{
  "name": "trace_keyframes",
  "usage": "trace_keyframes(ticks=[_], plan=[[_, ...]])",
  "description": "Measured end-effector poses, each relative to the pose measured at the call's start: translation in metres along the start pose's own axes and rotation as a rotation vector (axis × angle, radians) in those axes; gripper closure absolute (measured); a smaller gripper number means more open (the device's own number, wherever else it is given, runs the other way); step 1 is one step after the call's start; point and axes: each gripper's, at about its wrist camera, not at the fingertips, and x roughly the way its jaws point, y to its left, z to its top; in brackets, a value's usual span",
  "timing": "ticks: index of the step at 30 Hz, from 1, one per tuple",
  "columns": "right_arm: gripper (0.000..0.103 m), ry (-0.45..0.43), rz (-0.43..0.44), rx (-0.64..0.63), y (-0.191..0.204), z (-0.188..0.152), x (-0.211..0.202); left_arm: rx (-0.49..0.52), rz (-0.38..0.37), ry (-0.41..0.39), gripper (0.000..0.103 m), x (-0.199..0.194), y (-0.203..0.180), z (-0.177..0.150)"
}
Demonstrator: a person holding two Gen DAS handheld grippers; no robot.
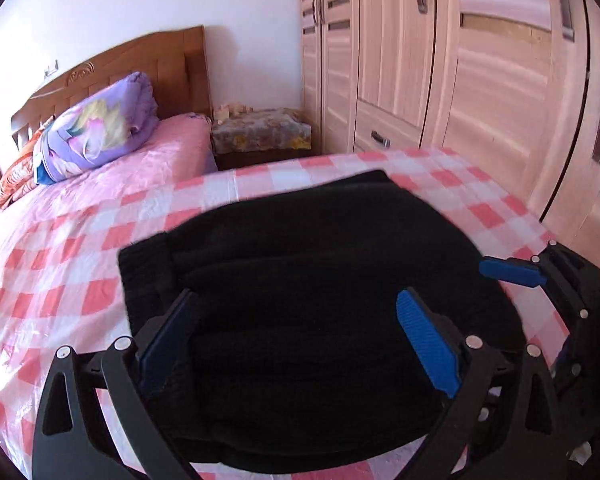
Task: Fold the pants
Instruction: 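Release the folded bundle and pull both tools back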
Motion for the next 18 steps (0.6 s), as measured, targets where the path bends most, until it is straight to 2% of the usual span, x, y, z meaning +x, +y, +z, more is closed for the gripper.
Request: trace_keyframes(ticks=[2,4,7,9,11,14,16,18], plan=[[0.011,-0.028,0.047,0.039,-0.008,-0.009,0.002,-0.046,-0.011,0.053,0.006,0.02,0.011,-0.016],[0.011,-0.02,0.047,0.021,-0.007,-0.009,0.003,-0.04,-0.037,-0.003,0.005,0.021,0.015,-0.03],[0.011,-0.003,0.03,0.04,-0.003,-0.002,-0.008,-0.032,-0.003,0.014,0.007,0.015,0.01,-0.028],[0.011,-0.025,0.026,0.058,-0.004,-0.007,-0.014,-0.044,0.013,-0.013,0.008,0.003,0.008,-0.028],[0.011,-0.012,0.005,0.044,-0.002,-0.017,-0.008,-0.07,0.031,-0.012,0.007,0.002,0.011,-0.035],[0.01,0.009,-0.016,0.012,0.006,-0.015,-0.005,-0.041,0.06,-0.029,0.004,0.004,0.01,-0.044],[0.01,0.038,-0.008,0.03,0.004,-0.008,-0.012,-0.05,0.067,-0.003,0.004,0.002,0.01,-0.04],[0.009,0.05,0.047,0.068,-0.001,-0.006,-0.029,-0.08,0.086,0.019,0.004,-0.009,0.013,-0.036]])
